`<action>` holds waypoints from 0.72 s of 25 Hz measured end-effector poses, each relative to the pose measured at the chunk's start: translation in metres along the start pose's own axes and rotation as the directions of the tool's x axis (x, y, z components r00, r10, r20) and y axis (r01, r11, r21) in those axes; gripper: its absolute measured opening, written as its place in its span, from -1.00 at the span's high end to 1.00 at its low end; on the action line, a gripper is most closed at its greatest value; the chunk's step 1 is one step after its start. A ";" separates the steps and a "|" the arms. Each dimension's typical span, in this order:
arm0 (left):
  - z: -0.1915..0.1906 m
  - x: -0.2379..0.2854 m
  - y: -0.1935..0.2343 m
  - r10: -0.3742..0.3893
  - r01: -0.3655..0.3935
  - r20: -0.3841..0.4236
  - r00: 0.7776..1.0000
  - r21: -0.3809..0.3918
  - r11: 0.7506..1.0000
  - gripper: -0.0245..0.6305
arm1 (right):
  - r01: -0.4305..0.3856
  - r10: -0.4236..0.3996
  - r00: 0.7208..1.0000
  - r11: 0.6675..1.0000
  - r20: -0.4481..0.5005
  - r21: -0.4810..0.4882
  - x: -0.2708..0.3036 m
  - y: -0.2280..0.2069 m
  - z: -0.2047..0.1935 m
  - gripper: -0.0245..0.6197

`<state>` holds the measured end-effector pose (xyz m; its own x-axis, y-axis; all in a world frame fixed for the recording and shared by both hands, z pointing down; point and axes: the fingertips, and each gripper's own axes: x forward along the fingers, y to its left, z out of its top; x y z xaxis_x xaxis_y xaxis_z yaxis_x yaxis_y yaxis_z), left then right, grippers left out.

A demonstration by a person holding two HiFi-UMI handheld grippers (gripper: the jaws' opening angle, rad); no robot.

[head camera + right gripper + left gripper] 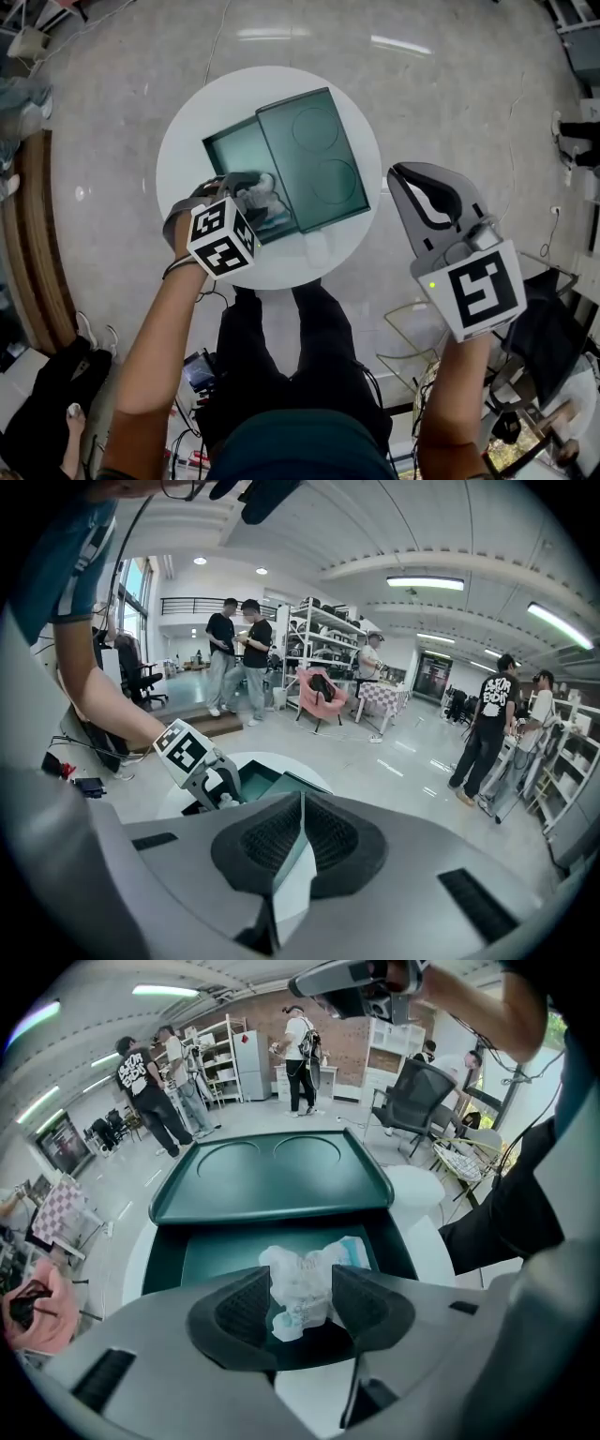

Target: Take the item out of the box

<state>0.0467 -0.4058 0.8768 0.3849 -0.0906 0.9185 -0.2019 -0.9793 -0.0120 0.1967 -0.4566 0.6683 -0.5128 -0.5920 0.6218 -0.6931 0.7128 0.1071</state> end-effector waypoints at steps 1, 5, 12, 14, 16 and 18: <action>-0.003 0.003 -0.001 0.001 -0.001 -0.010 1.000 0.002 1.000 0.26 | -0.001 0.001 1.000 1.000 -0.002 0.003 0.001 0.002 -0.002 0.80; -0.016 0.011 0.000 0.009 -0.008 -0.050 0.999 0.005 1.000 0.34 | -0.004 0.004 1.000 1.000 -0.005 0.011 0.007 0.009 -0.006 0.80; -0.011 0.024 0.003 0.020 -0.020 -0.065 0.998 -0.003 1.000 0.69 | 0.001 0.000 1.000 1.000 -0.004 0.015 0.007 0.001 -0.007 0.80; -0.005 0.023 0.003 0.029 -0.029 -0.055 0.998 -0.009 1.000 0.74 | 0.007 -0.007 1.000 1.000 -0.001 0.013 0.002 -0.003 -0.007 0.80; 0.001 0.014 0.004 0.047 -0.048 -0.031 0.998 -0.023 0.999 0.77 | 0.011 -0.011 1.000 1.000 0.002 0.010 -0.003 -0.004 -0.003 0.80; 0.008 -0.002 0.008 0.074 -0.074 0.001 0.997 -0.039 0.997 0.78 | 0.017 -0.017 1.000 1.000 0.007 0.006 -0.009 -0.003 0.005 0.80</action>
<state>0.0512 -0.4145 0.8719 0.3699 -0.1628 0.9147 -0.2651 -0.9621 -0.0640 0.2012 -0.4552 0.6587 -0.5048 -0.6065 0.6142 -0.7045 0.7006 0.1128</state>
